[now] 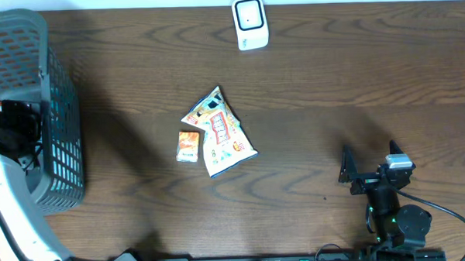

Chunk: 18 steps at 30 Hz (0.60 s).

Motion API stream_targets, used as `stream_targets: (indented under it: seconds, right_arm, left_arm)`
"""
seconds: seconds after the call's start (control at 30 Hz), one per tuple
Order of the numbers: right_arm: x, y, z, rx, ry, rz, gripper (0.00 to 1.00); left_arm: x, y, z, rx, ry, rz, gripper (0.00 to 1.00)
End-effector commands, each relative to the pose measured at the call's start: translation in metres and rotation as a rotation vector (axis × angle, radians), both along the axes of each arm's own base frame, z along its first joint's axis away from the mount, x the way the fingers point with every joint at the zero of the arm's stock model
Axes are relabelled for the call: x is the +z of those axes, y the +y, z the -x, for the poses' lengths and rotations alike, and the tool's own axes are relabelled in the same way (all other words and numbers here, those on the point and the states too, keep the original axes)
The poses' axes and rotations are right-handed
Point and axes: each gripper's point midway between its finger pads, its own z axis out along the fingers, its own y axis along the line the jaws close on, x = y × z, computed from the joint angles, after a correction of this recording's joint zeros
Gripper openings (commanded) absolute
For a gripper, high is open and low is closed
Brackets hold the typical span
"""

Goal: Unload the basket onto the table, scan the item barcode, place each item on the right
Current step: 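Return the left gripper into the basket toward the wet-wipe pack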

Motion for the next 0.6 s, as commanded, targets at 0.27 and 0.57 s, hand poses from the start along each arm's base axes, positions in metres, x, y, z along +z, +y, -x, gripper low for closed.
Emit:
stream_targets:
  seconds: [0.27, 0.57]
  right_arm:
    - [0.000, 0.001, 0.000, 0.001, -0.003, -0.009, 0.99]
    - [0.000, 0.001, 0.000, 0.001, -0.003, -0.009, 0.99]
  left_arm:
    - [-0.150, -0.004, 0.087, 0.058, 0.543, 0.185, 1.00]
    - [-0.154, -0.005, 0.089, 0.055, 0.544, 0.185, 1.00]
